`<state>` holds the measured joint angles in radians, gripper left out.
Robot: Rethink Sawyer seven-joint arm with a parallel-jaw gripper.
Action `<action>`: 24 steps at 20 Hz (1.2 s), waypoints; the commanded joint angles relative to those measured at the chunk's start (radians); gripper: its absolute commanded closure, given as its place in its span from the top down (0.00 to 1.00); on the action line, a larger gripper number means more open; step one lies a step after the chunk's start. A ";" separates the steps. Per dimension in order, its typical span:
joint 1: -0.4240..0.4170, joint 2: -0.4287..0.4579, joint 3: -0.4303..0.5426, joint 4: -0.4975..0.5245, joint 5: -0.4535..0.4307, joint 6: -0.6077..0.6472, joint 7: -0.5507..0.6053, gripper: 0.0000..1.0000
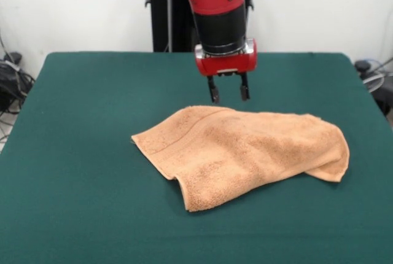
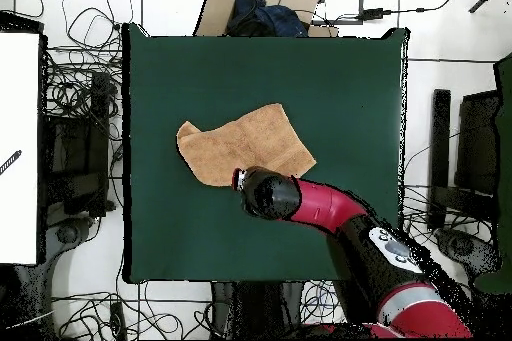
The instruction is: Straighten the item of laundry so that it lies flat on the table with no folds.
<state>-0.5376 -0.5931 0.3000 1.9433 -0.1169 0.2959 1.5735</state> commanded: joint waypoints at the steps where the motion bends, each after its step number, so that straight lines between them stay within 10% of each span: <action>1: 0.020 -0.002 -0.002 0.011 -0.049 0.004 0.086 1.00; 24: 0.069 -0.088 -0.038 -0.004 -0.103 0.102 0.031 1.00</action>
<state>-0.4807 -0.6398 0.2560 1.9434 -0.1722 0.3050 1.5735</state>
